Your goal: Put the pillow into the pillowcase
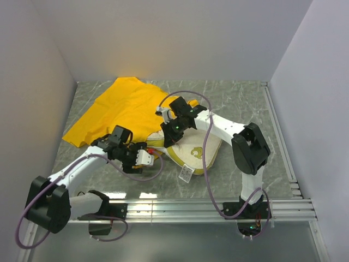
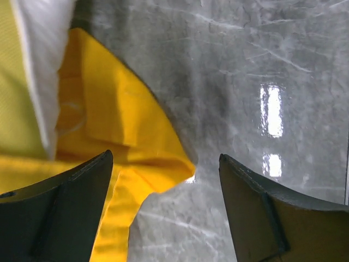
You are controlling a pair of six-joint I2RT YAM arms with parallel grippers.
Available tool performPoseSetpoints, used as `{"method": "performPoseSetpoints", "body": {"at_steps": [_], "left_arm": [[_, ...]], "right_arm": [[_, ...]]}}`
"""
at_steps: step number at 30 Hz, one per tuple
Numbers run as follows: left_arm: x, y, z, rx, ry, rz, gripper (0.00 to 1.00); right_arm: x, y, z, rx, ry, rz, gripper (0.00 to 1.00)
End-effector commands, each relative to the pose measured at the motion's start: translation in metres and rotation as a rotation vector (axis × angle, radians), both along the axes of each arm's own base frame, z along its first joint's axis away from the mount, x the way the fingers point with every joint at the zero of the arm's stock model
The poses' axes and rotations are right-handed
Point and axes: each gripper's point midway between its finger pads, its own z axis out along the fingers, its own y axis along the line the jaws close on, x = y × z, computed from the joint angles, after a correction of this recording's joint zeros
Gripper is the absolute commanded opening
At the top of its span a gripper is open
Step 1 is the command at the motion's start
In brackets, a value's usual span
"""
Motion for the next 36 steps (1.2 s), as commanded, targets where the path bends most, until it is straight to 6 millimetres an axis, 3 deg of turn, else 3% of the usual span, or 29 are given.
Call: {"method": "performPoseSetpoints", "body": {"at_steps": [1, 7, 10, 13, 15, 16, 17, 18, 20, 23, 24, 25, 27, 28, 31, 33, 36], "left_arm": [[0.019, -0.004, -0.011, 0.072, -0.056, 0.054, 0.84], [0.019, -0.016, -0.038, 0.139, -0.073, 0.035, 0.81], [0.022, -0.018, -0.051, 0.174, -0.083, 0.055, 0.74], [0.025, -0.019, -0.06, 0.2, -0.061, 0.06, 0.6], [0.028, -0.017, -0.065, 0.23, -0.049, 0.066, 0.43], [0.031, -0.02, -0.064, 0.235, -0.039, 0.064, 0.33], [0.025, -0.019, -0.063, 0.244, -0.008, 0.051, 0.11], [0.023, -0.027, -0.058, 0.211, 0.011, 0.034, 0.02], [0.022, -0.052, -0.026, 0.124, -0.022, -0.018, 0.0], [-0.008, -0.096, 0.021, 0.015, -0.056, -0.158, 0.01], [-0.022, -0.105, 0.031, -0.006, -0.036, -0.186, 0.01], [-0.043, -0.128, 0.052, -0.059, -0.052, -0.266, 0.01], [-0.078, -0.147, 0.065, -0.079, -0.014, -0.351, 0.01], [-0.087, -0.158, 0.076, -0.11, -0.008, -0.375, 0.0], [-0.118, -0.178, 0.083, -0.126, 0.022, -0.459, 0.01], [-0.134, -0.185, 0.078, -0.114, 0.048, -0.506, 0.01], [-0.142, -0.187, 0.077, -0.115, 0.075, -0.528, 0.0]], "right_arm": [[0.003, 0.015, 0.029, 0.091, 0.006, 0.015, 0.0], [-0.002, 0.019, 0.044, 0.147, 0.026, 0.039, 0.0], [-0.003, 0.023, 0.058, 0.187, 0.02, 0.055, 0.0], [-0.005, 0.024, 0.067, 0.209, 0.026, 0.067, 0.0], [-0.004, 0.022, 0.072, 0.221, 0.026, 0.068, 0.0], [-0.005, 0.022, 0.074, 0.225, 0.021, 0.072, 0.0], [-0.004, 0.022, 0.077, 0.229, 0.019, 0.069, 0.0], [-0.002, 0.022, 0.078, 0.232, 0.013, 0.068, 0.0], [0.007, 0.023, 0.083, 0.239, -0.012, 0.055, 0.0], [0.021, 0.032, 0.087, 0.252, -0.007, 0.016, 0.0], [0.025, 0.035, 0.088, 0.254, -0.008, 0.011, 0.0], [0.031, 0.04, 0.095, 0.27, -0.012, 0.0, 0.0], [0.04, 0.047, 0.089, 0.273, 0.006, -0.027, 0.0], [0.043, 0.05, 0.088, 0.277, 0.011, -0.039, 0.0], [0.051, 0.057, 0.067, 0.267, 0.055, -0.089, 0.0], [0.051, 0.062, 0.039, 0.241, 0.102, -0.111, 0.0], [0.044, 0.056, -0.011, 0.173, 0.149, -0.137, 0.0]]}}
